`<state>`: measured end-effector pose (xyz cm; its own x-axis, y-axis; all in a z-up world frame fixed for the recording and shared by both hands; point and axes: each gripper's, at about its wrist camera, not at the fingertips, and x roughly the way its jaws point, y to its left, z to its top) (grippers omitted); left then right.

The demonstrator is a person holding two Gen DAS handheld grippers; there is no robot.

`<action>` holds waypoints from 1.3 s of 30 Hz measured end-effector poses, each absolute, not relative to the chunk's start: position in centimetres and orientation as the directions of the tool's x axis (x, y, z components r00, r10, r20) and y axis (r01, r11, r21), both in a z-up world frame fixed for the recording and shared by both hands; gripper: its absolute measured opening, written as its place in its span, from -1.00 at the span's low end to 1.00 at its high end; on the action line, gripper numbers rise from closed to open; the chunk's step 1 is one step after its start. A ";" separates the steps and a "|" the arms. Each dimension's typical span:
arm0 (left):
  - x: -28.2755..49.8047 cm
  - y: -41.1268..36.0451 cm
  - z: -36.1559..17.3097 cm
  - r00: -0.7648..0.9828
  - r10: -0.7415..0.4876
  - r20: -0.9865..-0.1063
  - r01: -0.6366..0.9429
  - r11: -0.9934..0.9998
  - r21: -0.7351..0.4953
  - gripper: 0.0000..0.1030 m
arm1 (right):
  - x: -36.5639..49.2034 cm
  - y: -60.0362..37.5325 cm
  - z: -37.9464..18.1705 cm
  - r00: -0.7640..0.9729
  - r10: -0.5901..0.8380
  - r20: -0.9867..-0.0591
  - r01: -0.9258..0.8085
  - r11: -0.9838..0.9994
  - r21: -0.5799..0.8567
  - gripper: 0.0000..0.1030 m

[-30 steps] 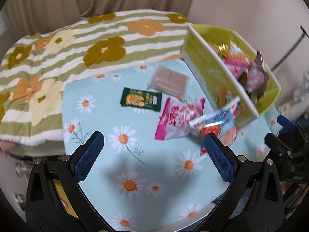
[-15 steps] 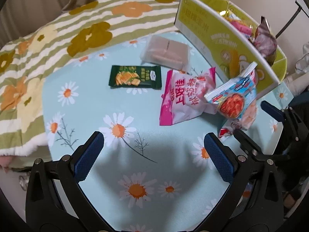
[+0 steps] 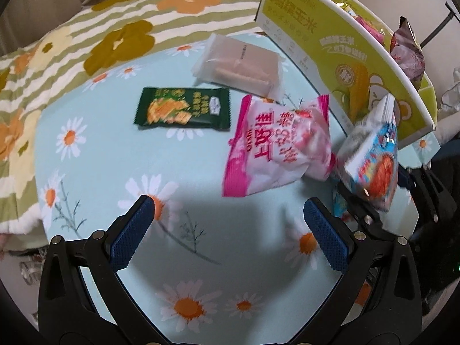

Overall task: Organize snacks
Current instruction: 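Grasp the pink candy bag with the left gripper while the right grasps the shrimp-flake bag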

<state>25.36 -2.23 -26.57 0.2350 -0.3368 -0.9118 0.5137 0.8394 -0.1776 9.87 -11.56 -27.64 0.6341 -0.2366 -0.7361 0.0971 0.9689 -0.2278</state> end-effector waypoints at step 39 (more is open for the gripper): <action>27.4 -5.1 -27.9 0.074 -0.499 -0.864 0.590 0.720 -0.366 0.99 | 4.6 -16.6 -24.6 0.631 0.006 -0.776 0.084 0.994 0.076 -0.15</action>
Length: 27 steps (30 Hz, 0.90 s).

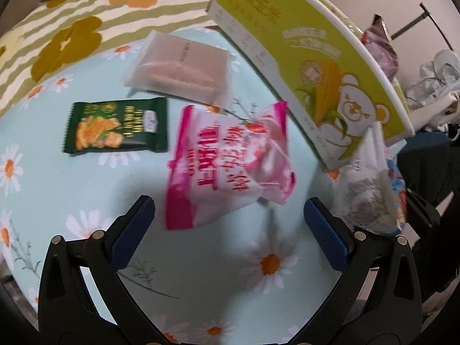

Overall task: Organize snacks
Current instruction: 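Grasp the pink candy bag with the left gripper while the right grasps the shrimp-flake bag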

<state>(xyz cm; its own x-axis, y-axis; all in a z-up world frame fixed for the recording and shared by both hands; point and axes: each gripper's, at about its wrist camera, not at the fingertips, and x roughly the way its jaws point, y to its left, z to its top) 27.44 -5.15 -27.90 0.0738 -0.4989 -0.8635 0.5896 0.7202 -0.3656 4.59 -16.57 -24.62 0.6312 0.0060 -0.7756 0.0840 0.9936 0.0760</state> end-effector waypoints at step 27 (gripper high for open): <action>27.6 -10.4 -29.4 0.186 -0.311 -0.932 0.633 0.763 -0.128 0.46 | 5.0 -16.0 -24.3 0.630 -0.004 -0.777 0.088 0.994 0.066 -0.15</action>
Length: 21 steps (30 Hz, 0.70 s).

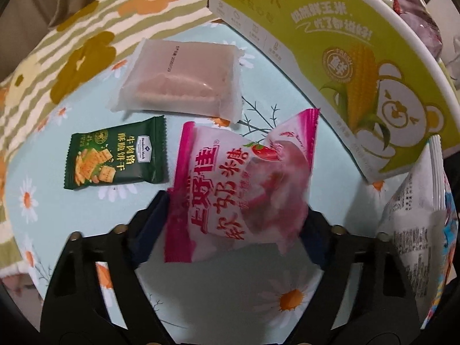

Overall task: Organize snacks
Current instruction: 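Grasp the pink candy bag with the left gripper while the right grasps the shrimp-flake bag, then carry both bags over the yellow box and open both grippers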

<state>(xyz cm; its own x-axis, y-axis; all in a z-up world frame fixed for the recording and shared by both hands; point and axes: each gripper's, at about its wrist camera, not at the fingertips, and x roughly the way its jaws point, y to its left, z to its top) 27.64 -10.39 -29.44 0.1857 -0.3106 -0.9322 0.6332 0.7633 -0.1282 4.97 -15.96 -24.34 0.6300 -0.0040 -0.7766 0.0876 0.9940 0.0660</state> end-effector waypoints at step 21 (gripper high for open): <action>24.8 -2.9 -21.4 0.269 -0.432 -0.861 0.556 0.799 -0.227 -0.04 | 3.6 -14.4 -18.3 0.725 0.032 -0.688 0.013 0.998 0.060 -0.15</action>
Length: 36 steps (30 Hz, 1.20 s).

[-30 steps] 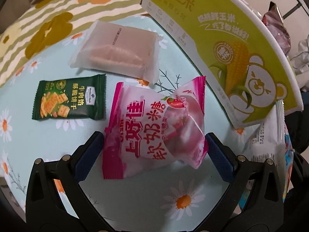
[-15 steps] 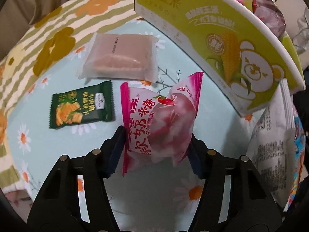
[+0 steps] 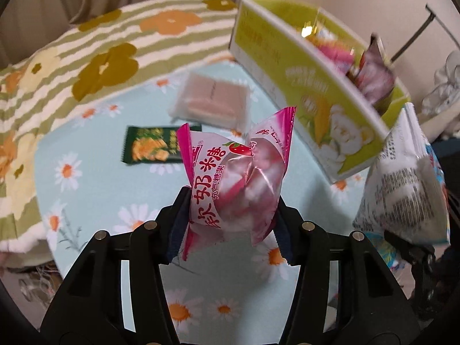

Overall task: Organize snacks
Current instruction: 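Carry both bags over the yellow box and open both grippers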

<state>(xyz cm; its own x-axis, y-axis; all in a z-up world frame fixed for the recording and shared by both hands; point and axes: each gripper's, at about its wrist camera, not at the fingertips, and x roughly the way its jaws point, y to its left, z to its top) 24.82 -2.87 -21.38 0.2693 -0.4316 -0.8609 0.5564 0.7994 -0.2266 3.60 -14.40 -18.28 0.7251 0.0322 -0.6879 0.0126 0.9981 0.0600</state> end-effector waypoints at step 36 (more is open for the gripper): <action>24.7 -25.7 -10.4 0.436 -0.433 -0.789 0.481 0.853 -0.203 0.05 | 11.8 -41.9 -8.2 0.754 0.120 -0.646 -0.014 0.986 0.168 -0.15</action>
<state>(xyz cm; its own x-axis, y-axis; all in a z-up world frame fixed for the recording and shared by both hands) 24.69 -25.69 -10.44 0.4357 -0.4330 -0.7891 0.4805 0.8532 -0.2029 11.84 -41.86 -8.19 0.7536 0.1203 -0.6462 -0.0136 0.9858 0.1676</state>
